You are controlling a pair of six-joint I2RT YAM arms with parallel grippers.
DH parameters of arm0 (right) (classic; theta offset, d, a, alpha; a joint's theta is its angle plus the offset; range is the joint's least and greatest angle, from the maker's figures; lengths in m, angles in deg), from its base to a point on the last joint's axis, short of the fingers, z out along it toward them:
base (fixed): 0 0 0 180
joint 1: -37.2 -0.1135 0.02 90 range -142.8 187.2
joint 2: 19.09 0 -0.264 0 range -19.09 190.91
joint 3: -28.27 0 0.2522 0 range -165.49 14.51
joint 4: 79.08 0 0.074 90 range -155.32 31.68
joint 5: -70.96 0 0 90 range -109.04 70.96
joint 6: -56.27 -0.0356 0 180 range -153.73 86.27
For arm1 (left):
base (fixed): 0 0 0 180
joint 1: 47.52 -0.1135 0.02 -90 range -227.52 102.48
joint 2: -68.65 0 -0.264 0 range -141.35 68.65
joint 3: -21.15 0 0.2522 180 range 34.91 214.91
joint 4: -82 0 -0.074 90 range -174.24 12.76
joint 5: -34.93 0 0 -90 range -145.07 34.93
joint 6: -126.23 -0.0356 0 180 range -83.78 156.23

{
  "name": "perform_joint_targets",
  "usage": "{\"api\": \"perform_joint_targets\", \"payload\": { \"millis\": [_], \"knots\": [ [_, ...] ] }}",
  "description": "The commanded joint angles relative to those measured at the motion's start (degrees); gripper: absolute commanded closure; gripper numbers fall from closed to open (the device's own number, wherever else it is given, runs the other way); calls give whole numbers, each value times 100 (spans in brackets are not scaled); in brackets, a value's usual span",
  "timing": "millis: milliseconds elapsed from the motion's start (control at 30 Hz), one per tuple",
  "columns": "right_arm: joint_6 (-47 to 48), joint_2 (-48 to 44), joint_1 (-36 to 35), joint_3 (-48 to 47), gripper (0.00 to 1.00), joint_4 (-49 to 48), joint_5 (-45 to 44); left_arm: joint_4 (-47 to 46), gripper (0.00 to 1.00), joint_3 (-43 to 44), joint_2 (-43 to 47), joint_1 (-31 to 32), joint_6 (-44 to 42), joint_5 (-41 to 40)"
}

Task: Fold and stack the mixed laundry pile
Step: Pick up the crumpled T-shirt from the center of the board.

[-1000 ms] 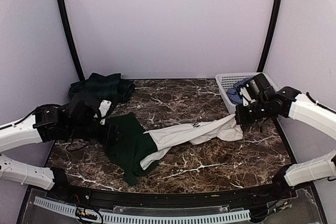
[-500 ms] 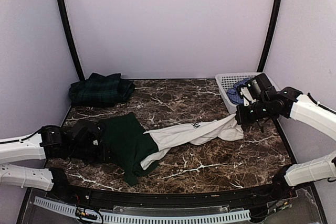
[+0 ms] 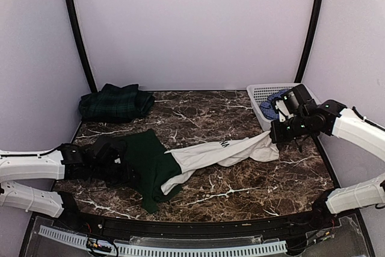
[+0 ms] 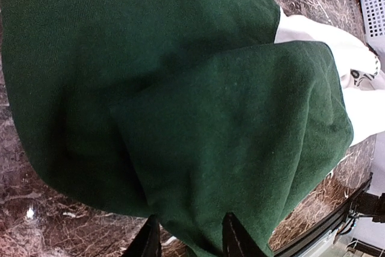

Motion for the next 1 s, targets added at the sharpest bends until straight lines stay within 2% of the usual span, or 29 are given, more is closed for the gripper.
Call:
{"api": "perform_joint_targets", "payload": {
  "millis": [0, 333, 767, 967],
  "knots": [
    [27, -28, 30, 33, 100, -106, -1, -343, 66, -200, -90, -169, 42, 203],
    [36, 17, 30, 31, 100, -102, -10, -907, 68, -462, -312, -416, 56, 293],
    [51, 88, 31, 25, 100, -98, -4, -1757, 61, -825, -425, -538, 185, 277],
    [52, 105, 30, 24, 100, -97, -20, -2147, 68, -899, -542, -548, 178, 293]
  ]
}}
